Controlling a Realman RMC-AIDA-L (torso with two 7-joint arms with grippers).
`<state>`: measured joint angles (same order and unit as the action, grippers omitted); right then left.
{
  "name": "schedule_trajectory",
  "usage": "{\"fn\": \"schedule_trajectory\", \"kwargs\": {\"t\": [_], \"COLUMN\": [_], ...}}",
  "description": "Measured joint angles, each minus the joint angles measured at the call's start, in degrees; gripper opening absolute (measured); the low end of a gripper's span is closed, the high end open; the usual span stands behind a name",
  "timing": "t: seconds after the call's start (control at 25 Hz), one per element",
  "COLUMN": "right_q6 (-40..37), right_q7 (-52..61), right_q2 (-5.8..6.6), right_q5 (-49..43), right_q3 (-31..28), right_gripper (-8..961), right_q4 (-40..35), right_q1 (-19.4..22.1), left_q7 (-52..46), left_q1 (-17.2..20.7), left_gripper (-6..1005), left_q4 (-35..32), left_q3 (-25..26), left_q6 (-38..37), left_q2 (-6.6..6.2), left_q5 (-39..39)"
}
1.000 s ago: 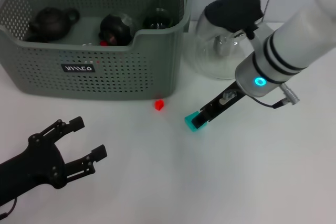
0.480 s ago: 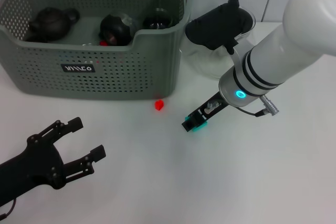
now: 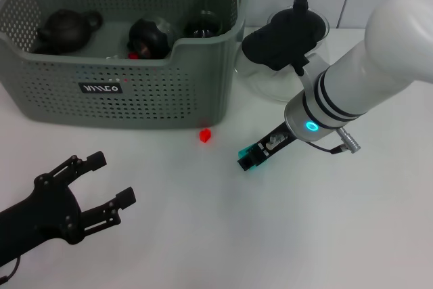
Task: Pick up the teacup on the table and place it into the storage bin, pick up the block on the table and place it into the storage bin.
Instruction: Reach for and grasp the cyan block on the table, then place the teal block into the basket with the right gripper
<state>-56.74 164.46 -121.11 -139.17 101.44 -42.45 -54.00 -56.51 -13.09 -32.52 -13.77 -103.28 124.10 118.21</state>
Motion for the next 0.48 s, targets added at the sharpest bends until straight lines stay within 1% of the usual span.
{"fn": "schedule_trajectory", "kwargs": {"t": [0.32,0.48], "right_q6": [0.2,0.15], "right_q7": [-0.27,-0.28], "right_q2": [0.0,0.0], "right_q5": [-0.04,-0.04], "right_q3": [1.22,1.89], "right_gripper": [593,477], "right_q4": [-0.07,-0.9], "right_q1": [-0.01,0.13], "left_q7": [0.0,0.0], "left_q1": [0.08,0.09], "left_gripper": [918,918], "left_q4": [0.0,0.0], "left_q3": [-0.03,-0.03], "left_q6": [0.01,0.01], "left_q2": [0.0,0.0], "left_q5": [0.0,0.0]}}
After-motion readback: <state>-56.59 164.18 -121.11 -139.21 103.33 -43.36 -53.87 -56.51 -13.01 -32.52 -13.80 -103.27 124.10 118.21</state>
